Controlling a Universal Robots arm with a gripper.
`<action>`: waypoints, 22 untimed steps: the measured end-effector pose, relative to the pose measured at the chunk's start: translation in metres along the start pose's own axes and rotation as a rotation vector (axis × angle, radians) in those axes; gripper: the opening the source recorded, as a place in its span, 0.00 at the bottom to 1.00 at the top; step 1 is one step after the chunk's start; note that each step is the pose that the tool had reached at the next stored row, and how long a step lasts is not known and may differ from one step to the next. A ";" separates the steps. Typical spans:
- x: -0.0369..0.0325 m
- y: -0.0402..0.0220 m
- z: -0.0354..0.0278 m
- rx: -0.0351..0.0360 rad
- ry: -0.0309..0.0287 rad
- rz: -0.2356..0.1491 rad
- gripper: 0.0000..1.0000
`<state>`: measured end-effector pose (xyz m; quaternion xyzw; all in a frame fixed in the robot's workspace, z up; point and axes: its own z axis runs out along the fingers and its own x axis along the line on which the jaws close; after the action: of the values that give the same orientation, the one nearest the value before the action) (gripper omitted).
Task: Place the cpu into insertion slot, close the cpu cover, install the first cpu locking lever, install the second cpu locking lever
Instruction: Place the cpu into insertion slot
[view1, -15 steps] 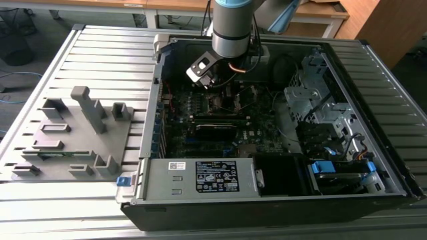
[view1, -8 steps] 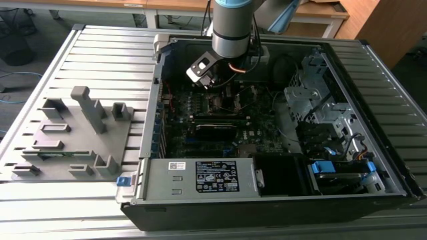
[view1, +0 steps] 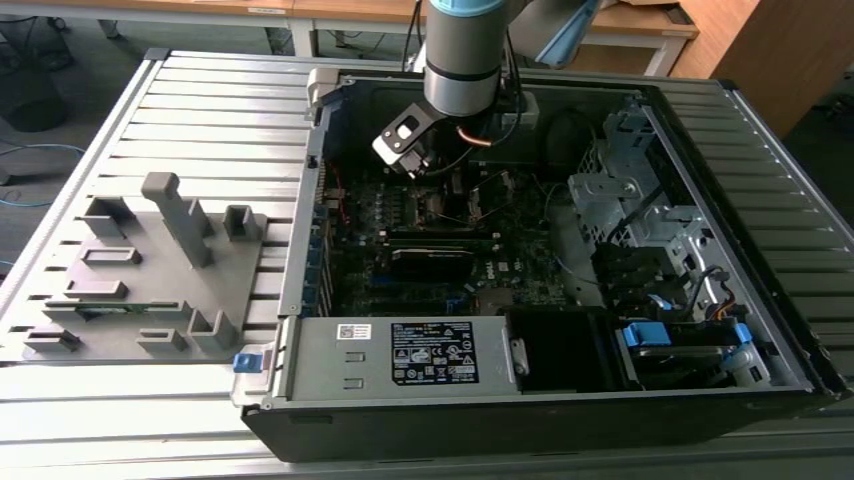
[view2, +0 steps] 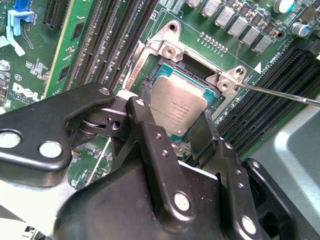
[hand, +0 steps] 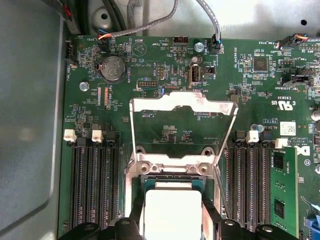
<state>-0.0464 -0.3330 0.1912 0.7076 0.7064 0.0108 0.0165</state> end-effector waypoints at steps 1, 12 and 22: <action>0.0000 0.0000 0.0000 0.0000 0.0000 0.000 0.54; 0.0000 0.0000 0.0000 0.0000 0.0006 0.000 0.54; 0.0001 0.0000 0.0002 -0.0003 0.0016 0.000 0.61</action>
<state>-0.0463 -0.3329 0.1910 0.7076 0.7063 0.0115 0.0161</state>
